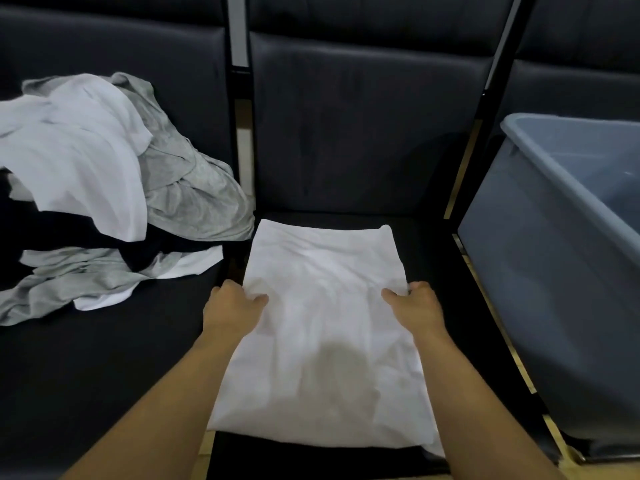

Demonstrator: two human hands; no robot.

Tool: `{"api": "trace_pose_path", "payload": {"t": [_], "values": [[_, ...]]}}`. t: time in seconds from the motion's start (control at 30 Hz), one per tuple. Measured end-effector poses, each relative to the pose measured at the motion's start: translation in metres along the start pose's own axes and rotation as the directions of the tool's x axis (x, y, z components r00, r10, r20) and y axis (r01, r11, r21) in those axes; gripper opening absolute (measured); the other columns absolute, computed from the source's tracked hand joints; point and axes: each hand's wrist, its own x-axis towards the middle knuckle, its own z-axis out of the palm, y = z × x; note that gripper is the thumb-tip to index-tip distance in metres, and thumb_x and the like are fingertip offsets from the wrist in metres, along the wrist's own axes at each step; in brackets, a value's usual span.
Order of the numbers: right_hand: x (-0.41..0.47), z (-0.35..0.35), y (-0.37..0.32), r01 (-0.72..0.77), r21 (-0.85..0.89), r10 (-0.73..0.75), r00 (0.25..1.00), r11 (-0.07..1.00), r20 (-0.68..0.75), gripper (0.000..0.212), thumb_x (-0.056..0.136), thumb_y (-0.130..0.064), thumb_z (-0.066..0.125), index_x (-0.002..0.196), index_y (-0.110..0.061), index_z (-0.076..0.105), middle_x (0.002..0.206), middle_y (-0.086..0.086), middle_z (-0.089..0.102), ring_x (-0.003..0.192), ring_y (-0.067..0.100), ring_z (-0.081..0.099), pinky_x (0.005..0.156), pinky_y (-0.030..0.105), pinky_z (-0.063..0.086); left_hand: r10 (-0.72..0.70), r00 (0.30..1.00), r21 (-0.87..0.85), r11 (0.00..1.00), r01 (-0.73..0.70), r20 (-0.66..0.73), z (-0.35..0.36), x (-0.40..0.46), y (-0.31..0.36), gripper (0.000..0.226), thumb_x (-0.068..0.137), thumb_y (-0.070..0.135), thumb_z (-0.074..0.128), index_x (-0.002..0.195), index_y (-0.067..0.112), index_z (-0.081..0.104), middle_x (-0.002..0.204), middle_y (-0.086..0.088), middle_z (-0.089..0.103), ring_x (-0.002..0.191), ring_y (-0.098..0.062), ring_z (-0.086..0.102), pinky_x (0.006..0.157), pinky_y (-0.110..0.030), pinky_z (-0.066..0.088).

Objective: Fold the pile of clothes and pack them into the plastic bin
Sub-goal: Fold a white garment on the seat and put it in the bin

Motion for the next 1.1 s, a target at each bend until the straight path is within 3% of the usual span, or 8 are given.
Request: {"api": "trace_pose_path", "payload": {"t": [0.2,0.5,0.63,0.77,0.87,0.93,1.0,1.1], "values": [[0.003,-0.003,0.007,-0.004,-0.158,0.010,0.999,0.987,0.033,0.077,0.083,-0.047,0.077,0.141,-0.008,0.048,0.135,0.013,0.058,0.118,0.033,0.061,0.085,0.034,0.053,-0.103,0.990,-0.106,0.988,0.113,0.091,-0.004,0.006,0.003,0.045,0.080,0.040,0.079,0.098,0.000,0.066,0.092,-0.012,0.069,0.080,-0.029,0.065,0.057,-0.031,0.043],[0.004,-0.005,0.013,0.114,-0.169,-0.098,0.990,0.979,0.101,0.069,0.091,-0.051,0.063,0.144,-0.008,0.051,0.147,0.011,0.052,0.133,0.033,0.050,0.104,0.038,0.047,-0.044,0.987,-0.327,0.940,0.094,0.157,-0.014,-0.001,0.003,0.025,0.084,0.031,0.079,0.082,0.007,0.072,0.087,-0.010,0.073,0.079,-0.027,0.068,0.078,-0.038,0.058],[0.002,-0.012,0.017,0.207,0.003,-0.207,0.978,0.978,-0.004,0.056,0.083,-0.052,0.074,0.115,-0.006,0.072,0.155,-0.009,0.037,0.141,0.022,0.038,0.111,0.041,0.043,0.049,0.993,-0.579,0.815,0.020,0.103,-0.026,-0.010,0.007,0.026,0.082,0.032,0.082,0.081,0.006,0.076,0.098,-0.006,0.076,0.089,-0.027,0.072,0.083,-0.049,0.060],[-0.015,-0.023,0.009,0.284,0.425,-0.290,0.956,0.860,-0.052,0.018,0.083,-0.040,0.081,0.096,-0.029,0.079,0.156,-0.025,0.038,0.139,0.004,0.041,0.111,0.034,0.042,0.191,0.982,-0.700,0.702,-0.130,0.010,-0.037,-0.023,0.013,0.011,0.084,0.032,0.079,0.092,0.024,0.080,0.133,0.022,0.054,0.117,0.000,0.057,0.090,-0.023,0.049],[-0.026,-0.028,0.001,0.270,0.623,-0.274,0.957,0.734,-0.092,0.023,0.086,-0.039,0.077,0.108,-0.032,0.078,0.130,-0.011,0.068,0.121,0.010,0.062,0.106,0.041,0.051,0.280,0.959,-0.783,0.589,-0.203,-0.038,-0.039,-0.031,0.012,0.016,0.090,0.029,0.074,0.105,0.028,0.079,0.125,0.020,0.067,0.121,-0.001,0.059,0.100,-0.027,0.048],[-0.032,-0.035,-0.005,0.299,0.650,-0.281,0.950,0.699,-0.135,0.021,0.091,-0.041,0.072,0.103,-0.025,0.076,0.107,-0.004,0.076,0.102,0.016,0.071,0.096,0.046,0.057,0.262,0.959,-0.781,0.575,-0.244,-0.106,-0.044,-0.037,0.016,0.016,0.093,0.032,0.069,0.103,0.023,0.078,0.104,0.010,0.075,0.103,-0.006,0.068,0.092,-0.032,0.052],[-0.034,-0.039,-0.007,0.327,0.645,-0.293,0.942,0.690,-0.164,0.022,0.095,-0.042,0.067,0.105,-0.023,0.073,0.103,-0.003,0.076,0.099,0.016,0.073,0.092,0.046,0.059,0.249,0.952,-0.754,0.586,-0.296,-0.180,-0.048,-0.039,0.019,0.020,0.096,0.037,0.064,0.095,0.021,0.075,0.088,-0.002,0.073,0.080,-0.017,0.067,0.078,-0.036,0.054],[-0.036,-0.046,-0.007,0.359,0.625,-0.343,0.927,0.694,-0.152,0.025,0.096,-0.037,0.066,0.117,-0.024,0.067,0.108,-0.007,0.075,0.100,0.011,0.072,0.091,0.041,0.059,0.307,0.926,-0.721,0.587,-0.368,-0.222,-0.051,-0.041,0.019,0.014,0.102,0.032,0.056,0.104,0.031,0.070,0.100,-0.003,0.072,0.095,-0.023,0.068,0.085,-0.039,0.056]]}}
